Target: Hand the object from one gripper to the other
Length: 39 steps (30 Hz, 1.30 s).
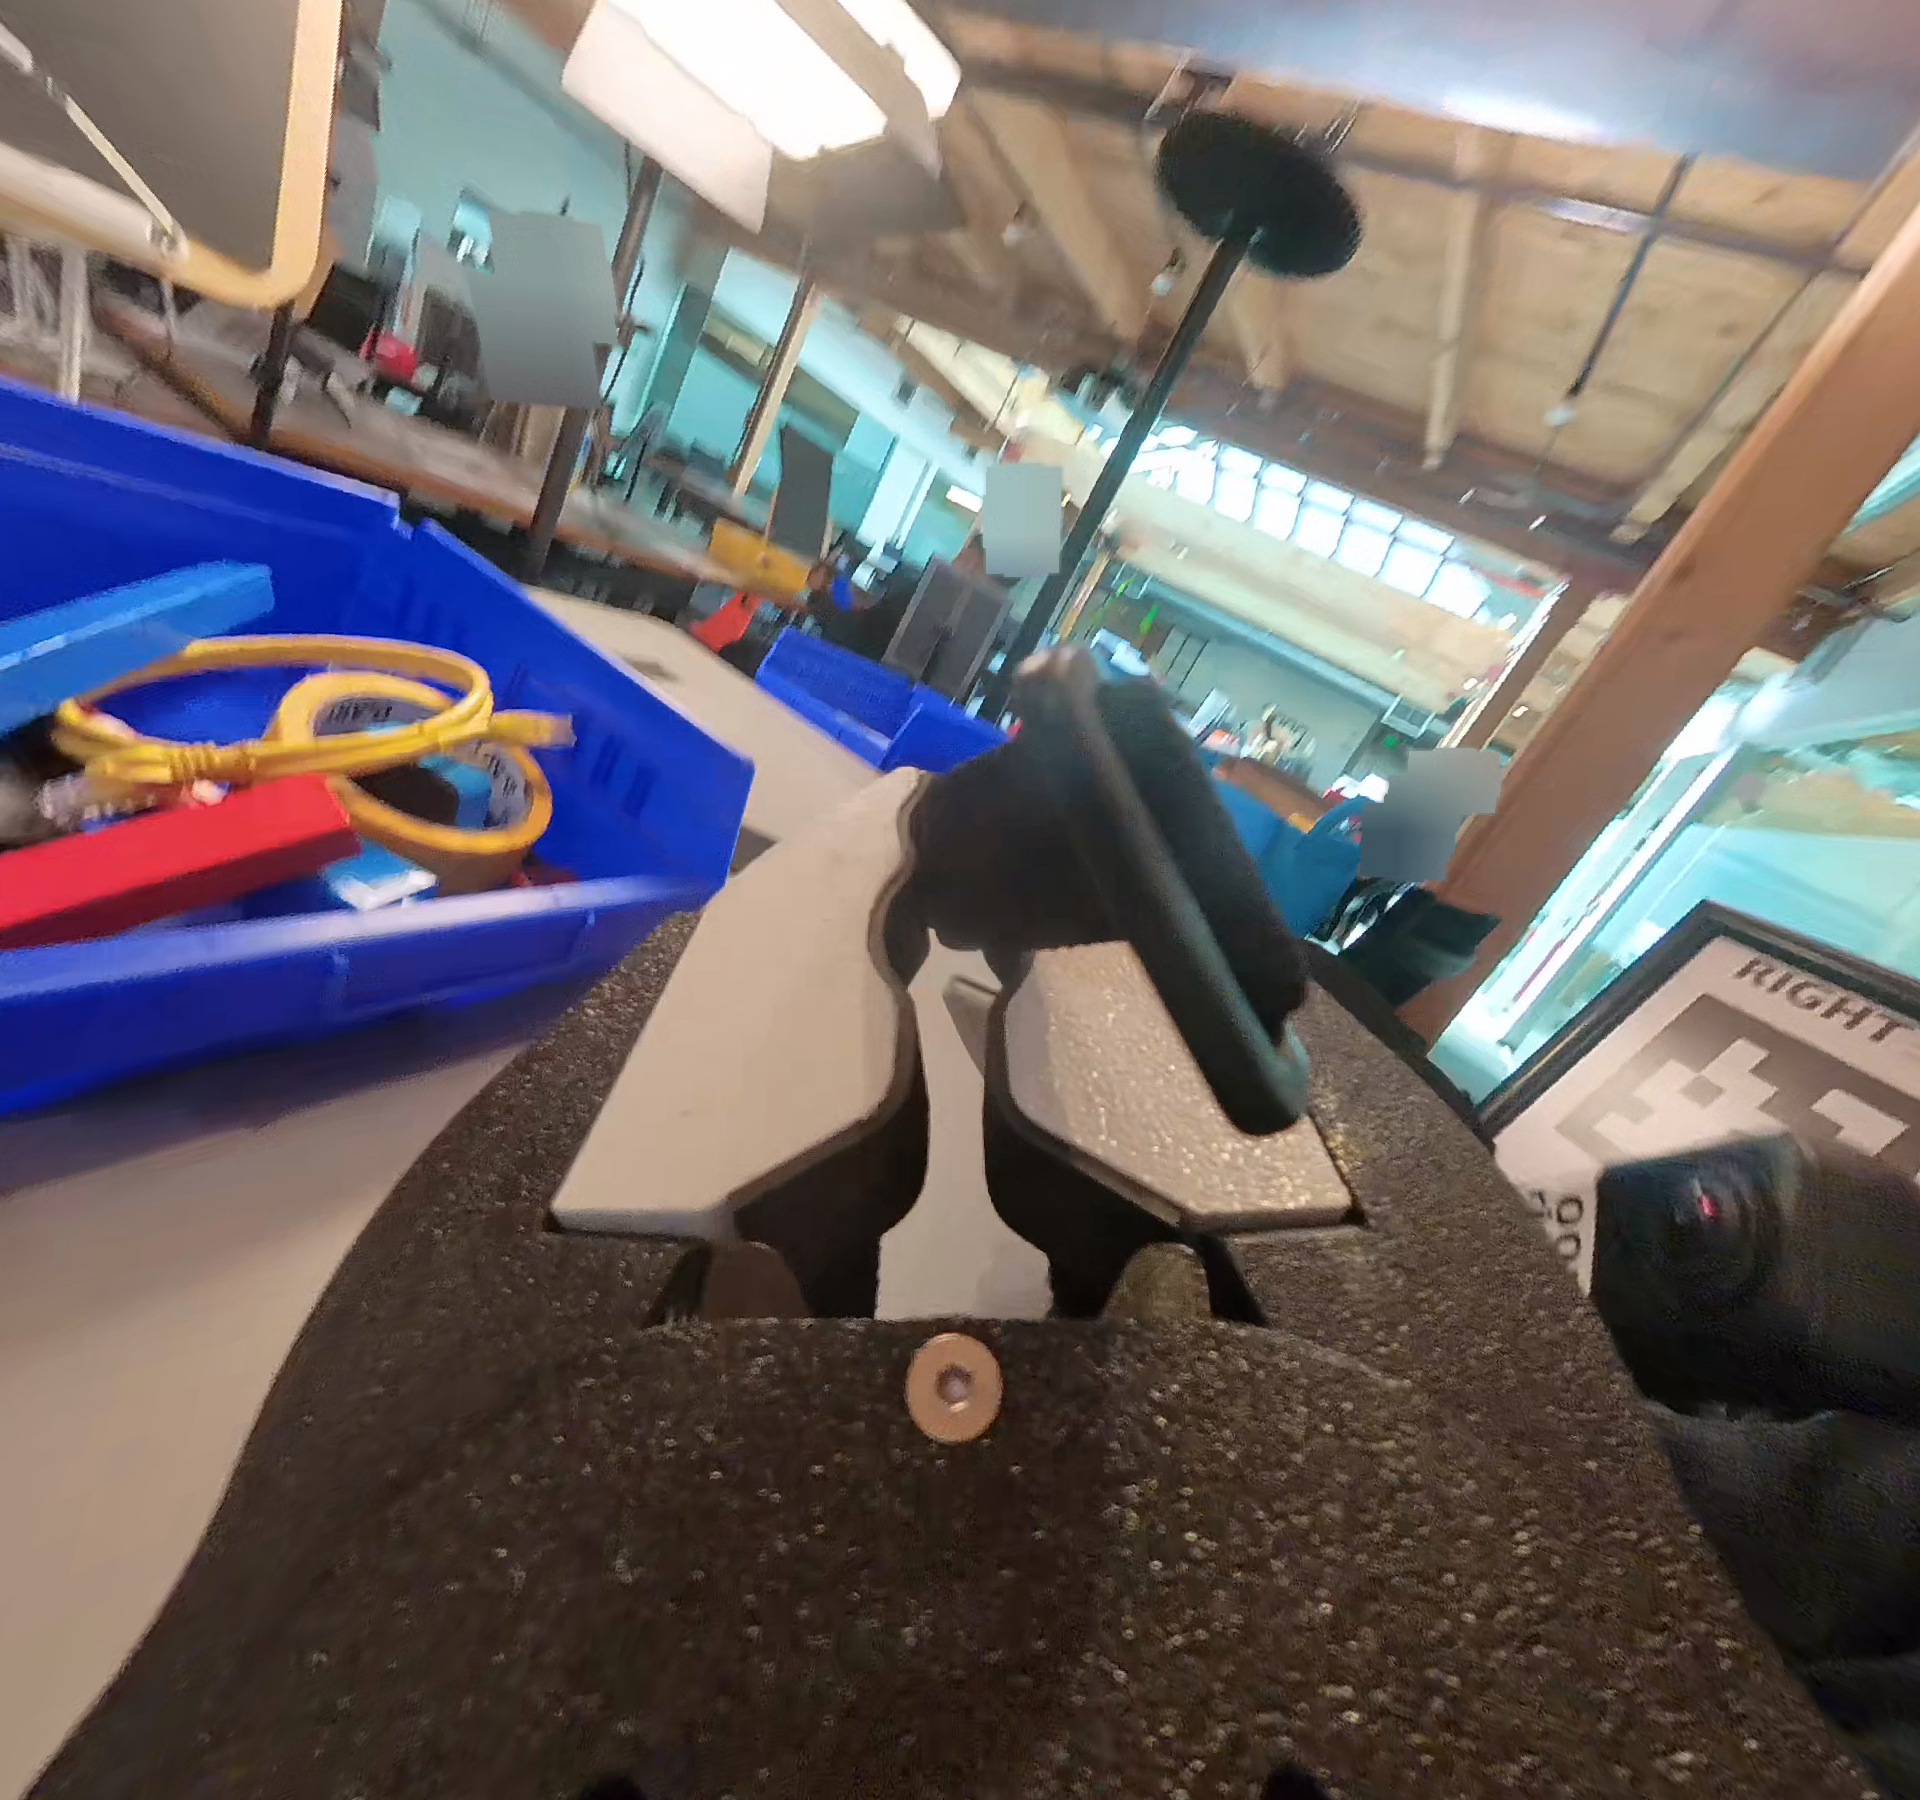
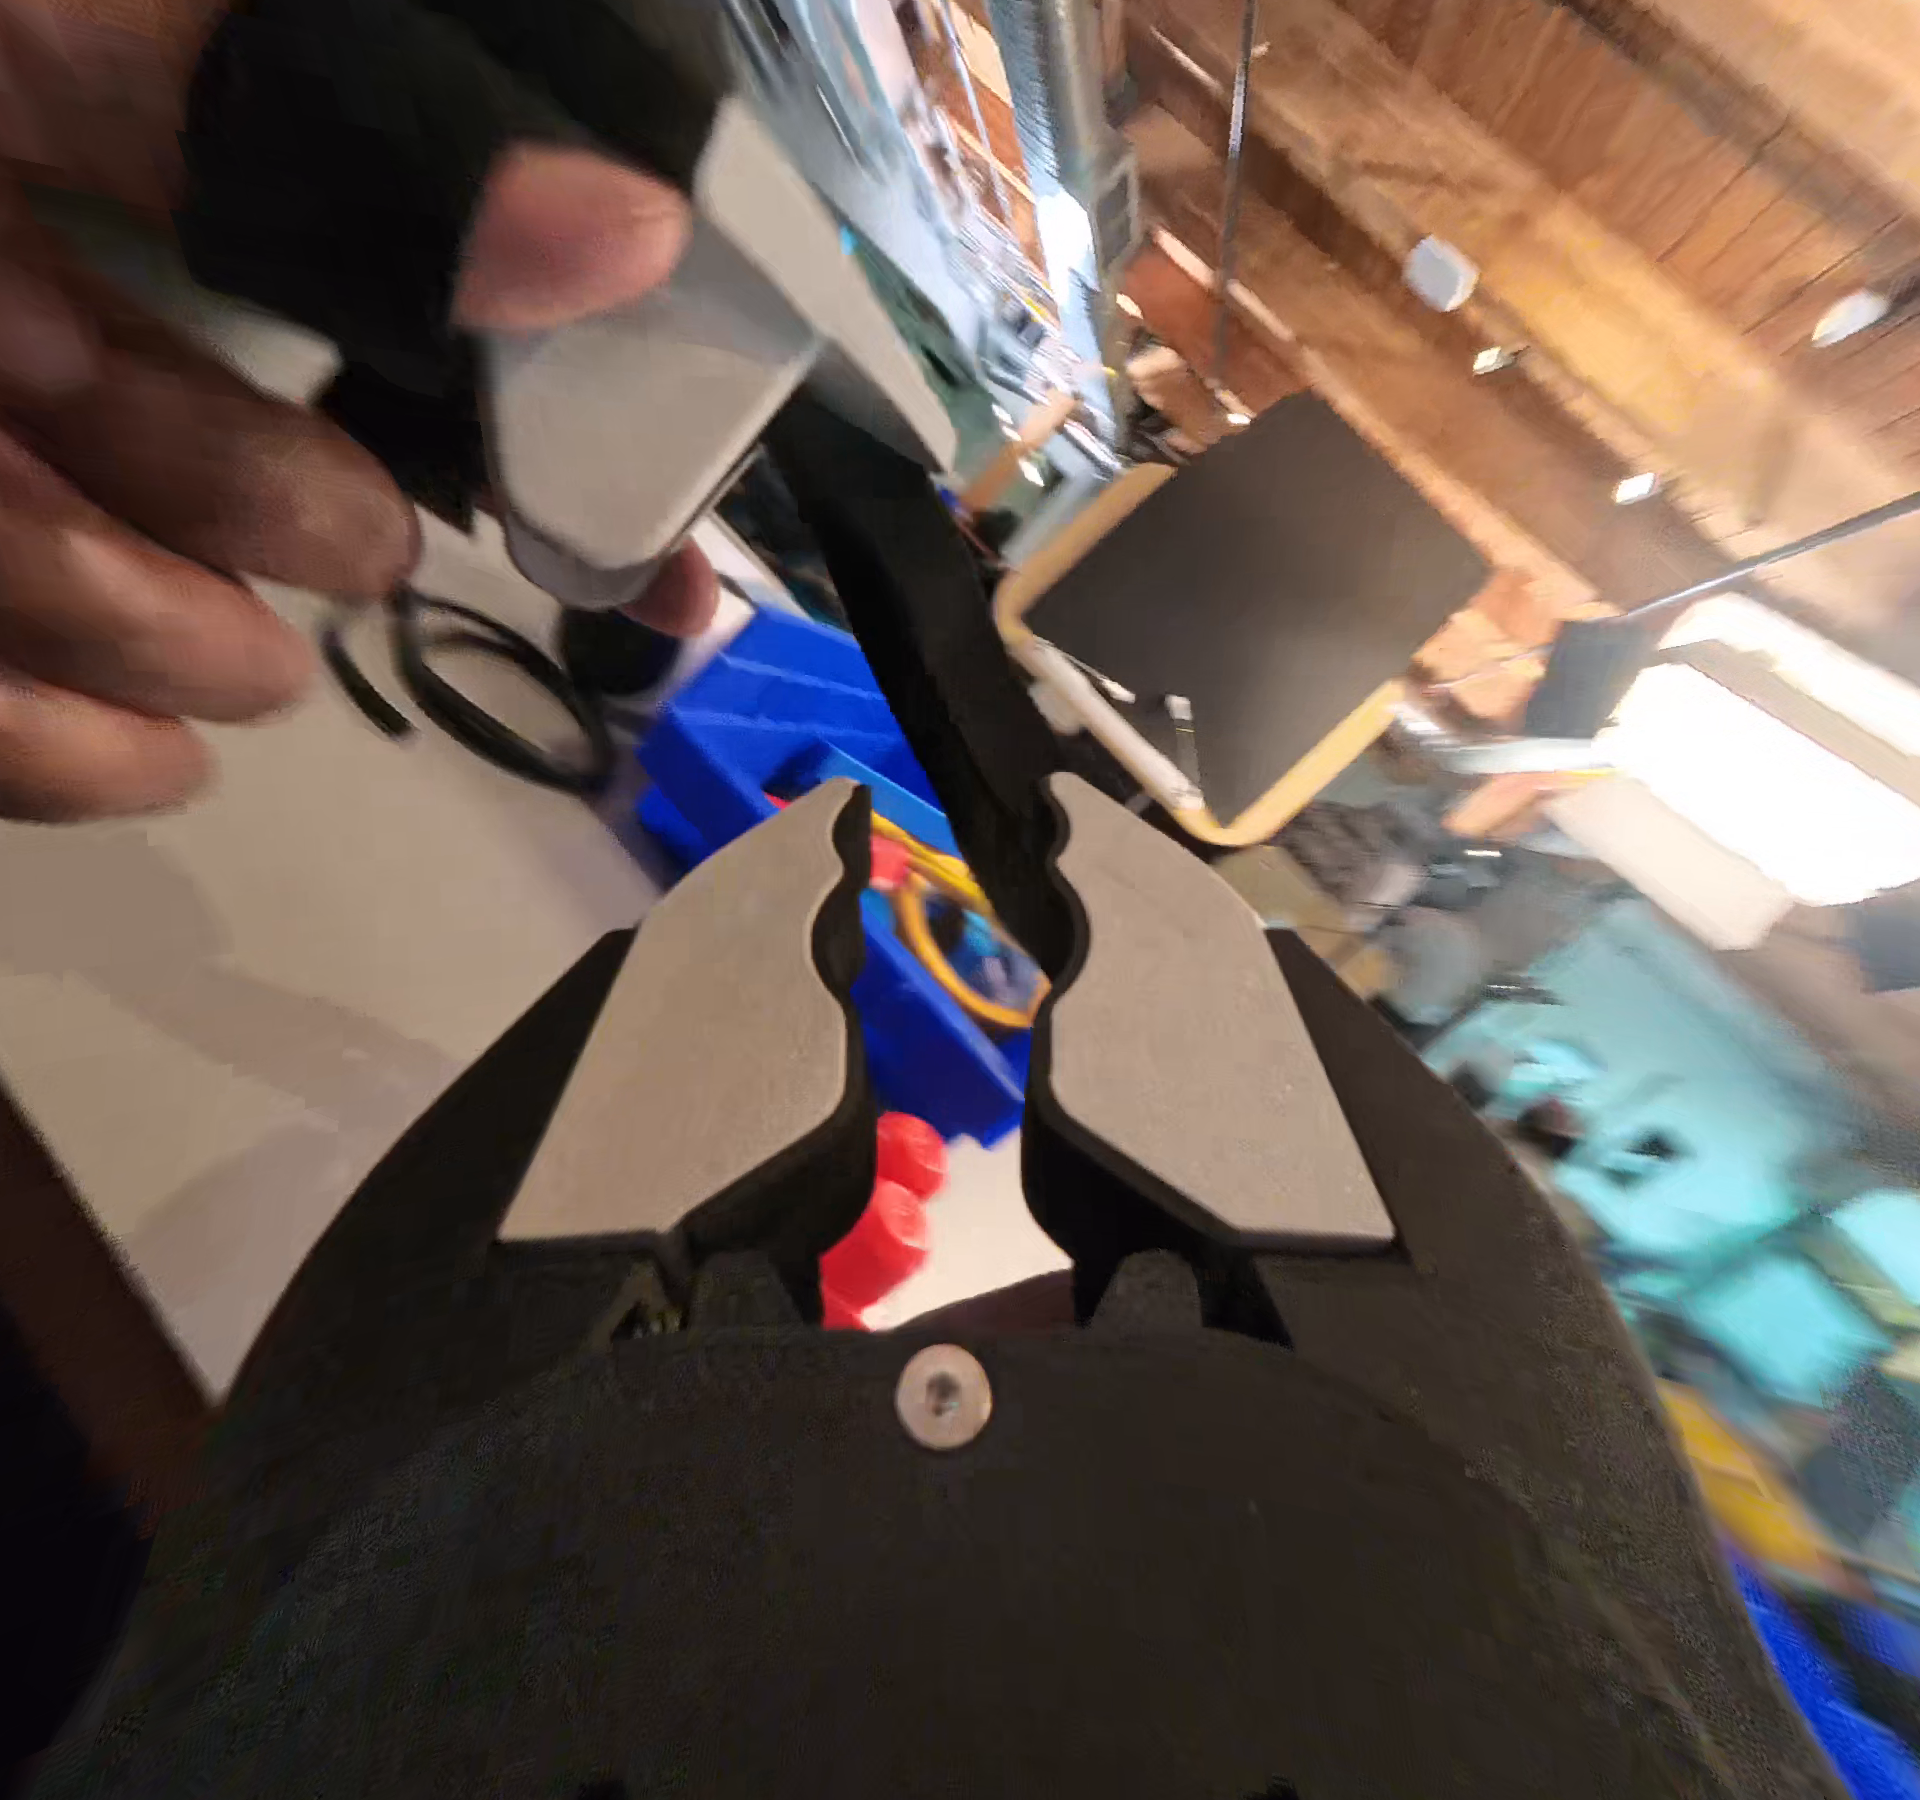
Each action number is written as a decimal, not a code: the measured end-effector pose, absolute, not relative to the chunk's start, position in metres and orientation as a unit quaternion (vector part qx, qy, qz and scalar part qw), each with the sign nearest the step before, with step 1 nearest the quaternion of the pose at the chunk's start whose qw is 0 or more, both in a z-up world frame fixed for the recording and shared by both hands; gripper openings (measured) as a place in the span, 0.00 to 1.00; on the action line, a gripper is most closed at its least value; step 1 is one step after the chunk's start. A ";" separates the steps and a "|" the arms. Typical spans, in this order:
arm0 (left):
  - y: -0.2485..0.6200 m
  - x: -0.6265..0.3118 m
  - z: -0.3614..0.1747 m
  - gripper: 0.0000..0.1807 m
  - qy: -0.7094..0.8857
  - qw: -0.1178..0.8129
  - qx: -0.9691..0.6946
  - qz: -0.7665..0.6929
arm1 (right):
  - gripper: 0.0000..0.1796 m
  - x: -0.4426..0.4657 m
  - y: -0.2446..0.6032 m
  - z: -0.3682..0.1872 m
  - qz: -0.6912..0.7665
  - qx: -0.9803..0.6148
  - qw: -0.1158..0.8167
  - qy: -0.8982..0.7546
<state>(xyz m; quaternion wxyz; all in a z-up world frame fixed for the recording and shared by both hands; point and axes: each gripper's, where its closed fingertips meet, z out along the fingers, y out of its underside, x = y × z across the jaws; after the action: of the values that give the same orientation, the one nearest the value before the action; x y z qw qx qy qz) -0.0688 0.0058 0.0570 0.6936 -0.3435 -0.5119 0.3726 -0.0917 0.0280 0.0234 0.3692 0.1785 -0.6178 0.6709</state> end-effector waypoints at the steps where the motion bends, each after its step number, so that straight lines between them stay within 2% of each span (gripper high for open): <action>1: 0.002 -0.065 0.062 0.03 -0.494 0.706 -0.335 0.381 | 0.17 -0.088 0.030 0.027 0.695 0.170 0.318 -0.622; 4: -0.007 -0.051 0.079 0.03 -0.426 0.732 -0.316 0.428 | 0.18 -0.081 0.037 0.038 0.750 0.128 0.139 -0.634; 9: -0.001 -0.022 0.103 0.02 -0.295 0.793 -0.279 0.455 | 0.26 -0.059 0.041 0.043 0.741 0.062 -0.243 -0.623; 13: 0.019 -0.022 0.102 0.03 -0.252 0.821 -0.267 0.438 | 0.30 -0.053 0.046 0.053 0.732 0.018 -0.392 -0.557; 16: 0.036 -0.033 0.094 0.03 -0.246 0.836 -0.269 0.410 | 0.33 -0.047 0.051 0.060 0.737 0.019 -0.419 -0.530; 19: 0.051 -0.042 0.086 0.03 -0.246 0.840 -0.282 0.393 | 0.30 -0.047 0.056 0.068 0.744 0.014 -0.436 -0.506; 20: 0.054 -0.044 0.084 0.03 -0.247 0.839 -0.287 0.390 | 0.26 -0.050 0.056 0.069 0.748 0.003 -0.435 -0.502; 23: 0.057 -0.048 0.081 0.04 -0.251 0.839 -0.294 0.382 | 0.04 -0.061 0.058 0.070 0.760 -0.011 -0.423 -0.493; 25: 0.056 -0.053 0.077 0.05 -0.271 0.829 -0.308 0.379 | 0.03 -0.064 0.058 0.068 0.761 -0.008 -0.412 -0.500; 29: 0.049 -0.060 0.067 0.22 -0.308 0.782 -0.386 0.379 | 0.03 -0.077 0.061 0.072 0.766 0.005 -0.370 -0.525; 31: 0.042 -0.058 0.059 0.26 -0.331 0.737 -0.446 0.384 | 0.03 -0.081 0.063 0.073 0.759 0.023 -0.345 -0.552; 34: 0.031 -0.049 0.046 0.29 -0.361 0.655 -0.530 0.400 | 0.02 -0.083 0.064 0.068 0.734 0.057 -0.303 -0.605; 39: 0.044 -0.038 0.035 0.29 -0.375 0.552 -0.632 0.393 | 0.02 -0.070 0.068 0.057 0.697 0.125 -0.257 -0.658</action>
<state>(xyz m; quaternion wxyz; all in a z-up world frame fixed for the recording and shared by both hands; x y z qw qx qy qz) -0.0381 0.0437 0.0354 0.5524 -0.6322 -0.3746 0.3934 -0.0701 0.0685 0.0568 -0.2574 0.1247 -0.6576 0.6970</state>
